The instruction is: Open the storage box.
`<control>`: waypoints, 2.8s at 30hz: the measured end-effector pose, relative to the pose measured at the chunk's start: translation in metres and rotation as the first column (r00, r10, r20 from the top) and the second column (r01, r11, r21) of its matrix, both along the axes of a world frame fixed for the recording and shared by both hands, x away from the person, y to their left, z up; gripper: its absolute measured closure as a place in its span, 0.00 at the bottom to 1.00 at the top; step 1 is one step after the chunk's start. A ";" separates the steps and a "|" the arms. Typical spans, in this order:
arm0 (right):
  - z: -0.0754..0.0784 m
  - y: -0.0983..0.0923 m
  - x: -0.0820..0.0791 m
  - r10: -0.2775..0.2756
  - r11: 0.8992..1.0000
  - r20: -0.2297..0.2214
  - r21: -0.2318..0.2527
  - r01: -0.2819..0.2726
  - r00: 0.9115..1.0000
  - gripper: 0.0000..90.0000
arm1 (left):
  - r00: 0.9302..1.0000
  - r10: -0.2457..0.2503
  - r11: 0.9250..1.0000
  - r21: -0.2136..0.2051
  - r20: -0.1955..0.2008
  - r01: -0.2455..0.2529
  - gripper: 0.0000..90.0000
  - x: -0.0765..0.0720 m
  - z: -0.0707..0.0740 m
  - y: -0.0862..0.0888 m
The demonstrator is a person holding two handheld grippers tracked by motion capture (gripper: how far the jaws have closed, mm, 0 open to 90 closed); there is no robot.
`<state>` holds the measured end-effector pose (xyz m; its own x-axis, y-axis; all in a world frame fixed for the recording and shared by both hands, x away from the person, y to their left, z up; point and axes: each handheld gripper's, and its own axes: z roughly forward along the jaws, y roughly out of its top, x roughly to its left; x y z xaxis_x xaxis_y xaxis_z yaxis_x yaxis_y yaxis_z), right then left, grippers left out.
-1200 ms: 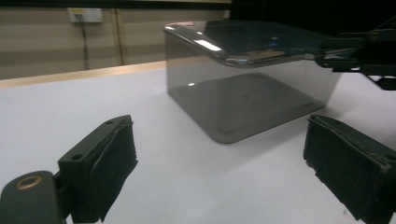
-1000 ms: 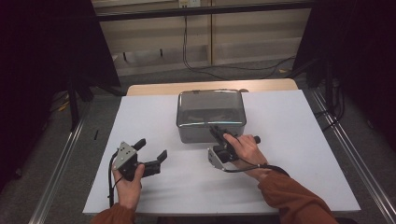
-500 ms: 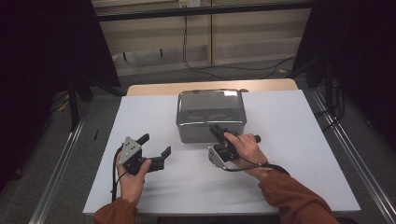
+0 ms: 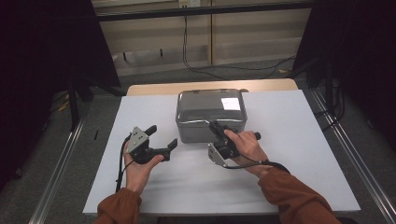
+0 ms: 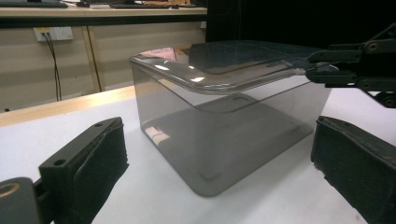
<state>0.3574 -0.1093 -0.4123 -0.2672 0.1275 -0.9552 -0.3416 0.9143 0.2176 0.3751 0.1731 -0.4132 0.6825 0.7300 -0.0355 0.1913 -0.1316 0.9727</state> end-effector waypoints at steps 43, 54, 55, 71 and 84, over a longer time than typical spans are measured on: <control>0.019 -0.002 0.008 -0.013 0.996 0.008 0.083 0.012 1.000 0.85 | 0.992 0.009 0.999 0.030 0.125 -0.013 0.24 0.058 0.005 -0.036; 0.025 -0.028 0.017 -0.040 0.943 -0.148 0.321 0.086 0.988 0.68 | 0.991 -0.012 1.000 0.026 0.136 0.008 0.34 0.060 0.006 -0.035; 0.025 -0.031 0.018 -0.040 0.934 -0.161 0.345 0.094 0.986 0.67 | 0.991 -0.013 1.000 0.029 0.135 0.009 0.34 0.060 0.005 -0.035; 0.029 -0.073 0.036 0.017 0.770 -0.355 0.600 0.214 0.935 0.47 | 0.987 -0.020 0.999 0.043 0.160 0.014 0.42 0.065 0.013 -0.039; 0.026 -0.097 0.047 0.092 0.640 -0.404 0.725 0.256 0.910 0.45 | 0.984 -0.033 0.998 0.058 0.176 0.023 0.49 0.070 0.019 -0.039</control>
